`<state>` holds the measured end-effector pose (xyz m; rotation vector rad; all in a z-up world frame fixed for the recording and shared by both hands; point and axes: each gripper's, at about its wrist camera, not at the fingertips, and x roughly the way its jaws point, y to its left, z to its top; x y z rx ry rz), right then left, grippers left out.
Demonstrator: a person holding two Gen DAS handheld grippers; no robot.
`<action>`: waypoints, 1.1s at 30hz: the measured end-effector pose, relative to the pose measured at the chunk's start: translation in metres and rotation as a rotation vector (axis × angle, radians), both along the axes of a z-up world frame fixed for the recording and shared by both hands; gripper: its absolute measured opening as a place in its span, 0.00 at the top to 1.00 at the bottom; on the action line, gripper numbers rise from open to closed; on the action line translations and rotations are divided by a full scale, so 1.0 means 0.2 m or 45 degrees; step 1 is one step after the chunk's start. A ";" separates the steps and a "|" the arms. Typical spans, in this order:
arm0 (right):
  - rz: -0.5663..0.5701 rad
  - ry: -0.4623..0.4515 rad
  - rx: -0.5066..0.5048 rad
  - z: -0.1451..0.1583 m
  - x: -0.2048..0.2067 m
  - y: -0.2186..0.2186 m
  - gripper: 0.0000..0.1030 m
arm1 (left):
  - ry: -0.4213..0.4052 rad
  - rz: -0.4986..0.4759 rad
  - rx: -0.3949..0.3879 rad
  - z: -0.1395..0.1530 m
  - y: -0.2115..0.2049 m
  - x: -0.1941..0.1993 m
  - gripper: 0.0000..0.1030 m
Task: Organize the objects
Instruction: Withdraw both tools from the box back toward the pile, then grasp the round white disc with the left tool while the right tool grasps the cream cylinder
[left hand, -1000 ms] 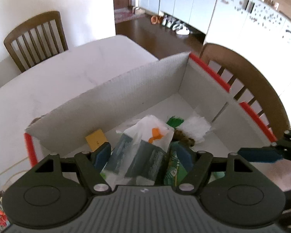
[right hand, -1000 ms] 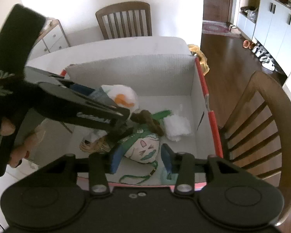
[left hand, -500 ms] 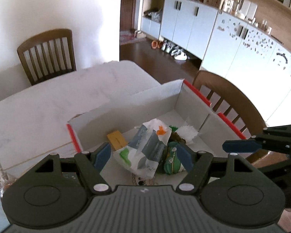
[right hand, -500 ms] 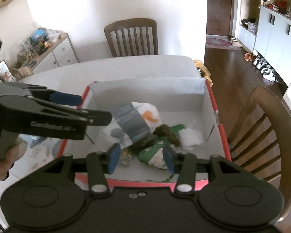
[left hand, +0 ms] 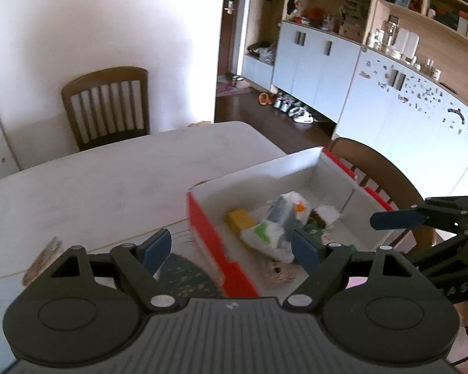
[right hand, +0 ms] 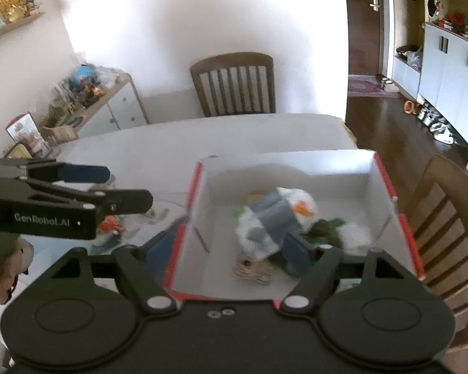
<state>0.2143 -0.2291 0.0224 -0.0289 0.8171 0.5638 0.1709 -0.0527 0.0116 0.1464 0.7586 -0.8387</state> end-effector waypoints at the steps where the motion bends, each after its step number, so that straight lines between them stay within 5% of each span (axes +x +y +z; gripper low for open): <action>1: 0.003 -0.006 0.014 0.00 -0.01 0.02 0.12 | -0.002 0.008 -0.002 0.00 0.03 0.01 0.16; 6: 0.023 -0.026 0.039 0.02 -0.05 0.16 0.01 | -0.004 0.050 -0.013 -0.01 0.20 0.05 0.13; 14: 0.035 -0.053 0.030 0.01 -0.12 0.34 0.01 | 0.001 0.102 -0.029 -0.06 0.42 0.12 0.01; 33: -0.026 -0.057 0.007 -0.08 -0.15 0.63 0.01 | 0.107 0.168 -0.031 -0.33 0.86 0.27 0.00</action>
